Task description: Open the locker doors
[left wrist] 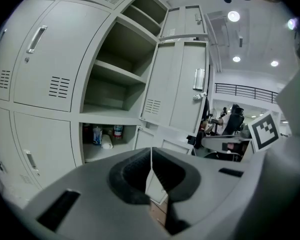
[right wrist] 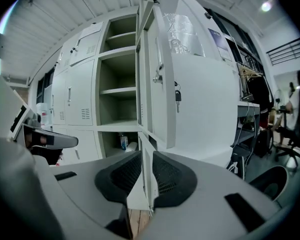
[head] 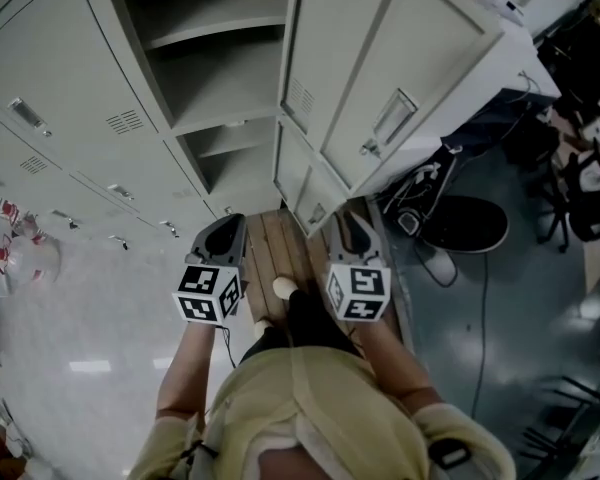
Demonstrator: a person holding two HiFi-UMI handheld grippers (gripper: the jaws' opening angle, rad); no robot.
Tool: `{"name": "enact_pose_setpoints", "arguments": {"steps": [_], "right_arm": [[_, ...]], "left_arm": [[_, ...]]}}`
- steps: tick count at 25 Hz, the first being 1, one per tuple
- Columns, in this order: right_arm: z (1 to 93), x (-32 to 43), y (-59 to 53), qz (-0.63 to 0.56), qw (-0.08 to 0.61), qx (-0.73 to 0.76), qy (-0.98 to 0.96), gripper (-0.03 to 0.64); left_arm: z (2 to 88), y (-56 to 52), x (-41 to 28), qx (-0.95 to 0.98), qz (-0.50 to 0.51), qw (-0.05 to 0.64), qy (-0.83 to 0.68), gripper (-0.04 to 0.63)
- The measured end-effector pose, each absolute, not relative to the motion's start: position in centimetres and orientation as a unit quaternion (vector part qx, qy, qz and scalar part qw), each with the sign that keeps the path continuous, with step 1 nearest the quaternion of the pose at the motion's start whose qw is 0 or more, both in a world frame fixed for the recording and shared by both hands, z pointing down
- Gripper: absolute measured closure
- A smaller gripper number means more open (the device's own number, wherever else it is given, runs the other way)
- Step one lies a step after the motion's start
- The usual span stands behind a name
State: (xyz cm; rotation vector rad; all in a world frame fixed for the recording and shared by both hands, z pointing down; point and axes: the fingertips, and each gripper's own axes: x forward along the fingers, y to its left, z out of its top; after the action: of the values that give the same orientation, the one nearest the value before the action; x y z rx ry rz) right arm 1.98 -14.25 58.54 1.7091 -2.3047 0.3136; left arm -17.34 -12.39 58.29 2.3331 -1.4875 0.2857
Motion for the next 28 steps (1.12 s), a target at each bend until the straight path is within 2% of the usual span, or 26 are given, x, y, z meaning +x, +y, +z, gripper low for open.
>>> {"name": "enact_pose_setpoints", "arguments": {"steps": [3, 7, 28], "right_arm": [[57.5, 2.3, -14.2, 0.103, 0.118, 0.592, -0.791, 0.589], [56.1, 2.6, -14.0, 0.097, 0.104, 0.596, -0.790, 0.611], [51.7, 2.5, -13.8, 0.118, 0.057, 0.577, -0.806, 0.614]], "left_arm": [[57.3, -12.4, -17.0, 0.827, 0.100, 0.170, -0.526, 0.589], [55.6, -12.4, -16.4, 0.832, 0.087, 0.173, -0.520, 0.589], [53.0, -12.3, -14.4, 0.840, 0.090, 0.167, -0.508, 0.589]]}}
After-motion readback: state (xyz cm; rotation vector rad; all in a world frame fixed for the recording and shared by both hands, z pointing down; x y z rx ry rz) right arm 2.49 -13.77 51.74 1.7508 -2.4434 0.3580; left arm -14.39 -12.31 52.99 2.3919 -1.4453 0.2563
